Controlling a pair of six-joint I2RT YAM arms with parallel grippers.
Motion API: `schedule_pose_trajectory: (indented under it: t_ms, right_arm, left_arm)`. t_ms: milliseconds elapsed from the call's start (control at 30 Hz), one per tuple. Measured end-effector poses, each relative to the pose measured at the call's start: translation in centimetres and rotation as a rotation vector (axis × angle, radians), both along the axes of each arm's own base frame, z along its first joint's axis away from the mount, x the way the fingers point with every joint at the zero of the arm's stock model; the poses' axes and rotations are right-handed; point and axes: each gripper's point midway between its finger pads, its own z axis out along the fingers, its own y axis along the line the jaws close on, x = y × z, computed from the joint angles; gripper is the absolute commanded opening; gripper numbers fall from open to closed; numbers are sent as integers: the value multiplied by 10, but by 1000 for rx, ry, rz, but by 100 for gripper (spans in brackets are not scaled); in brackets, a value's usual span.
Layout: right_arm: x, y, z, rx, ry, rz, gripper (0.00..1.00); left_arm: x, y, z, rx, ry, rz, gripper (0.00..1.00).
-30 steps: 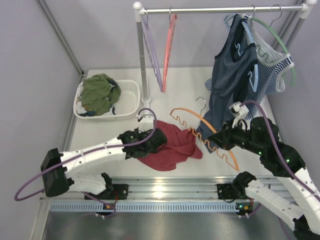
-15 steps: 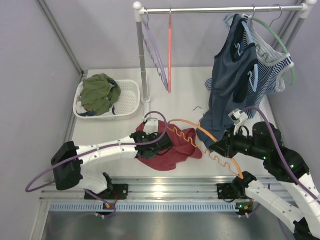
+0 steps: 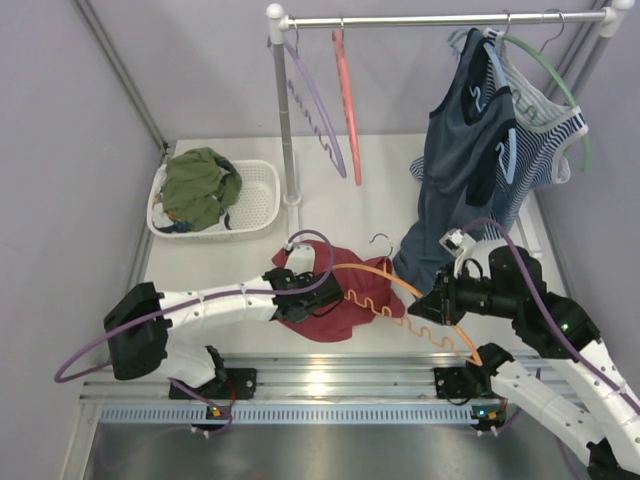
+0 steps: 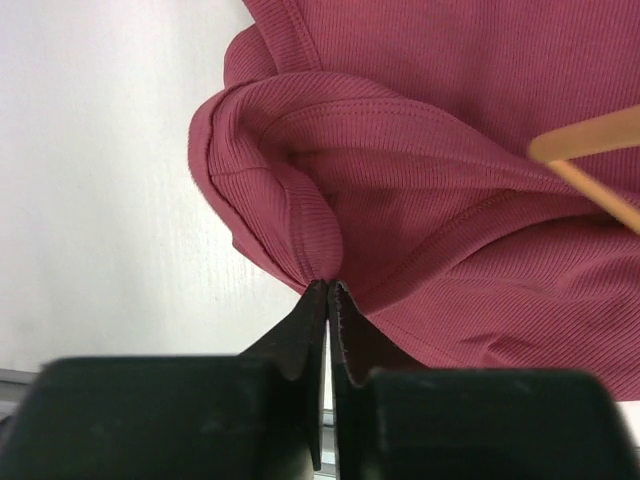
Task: Place the tank top on the hanger
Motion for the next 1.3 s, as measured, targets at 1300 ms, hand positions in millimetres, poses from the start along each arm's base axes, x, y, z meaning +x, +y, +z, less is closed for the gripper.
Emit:
schedule_pose_trajectory:
  t_ms: [1300]
  right_arm:
    - [1,64,-33,183,98,188,0]
  left_arm:
    - [-7,7,40,-169,-70,-66,0]
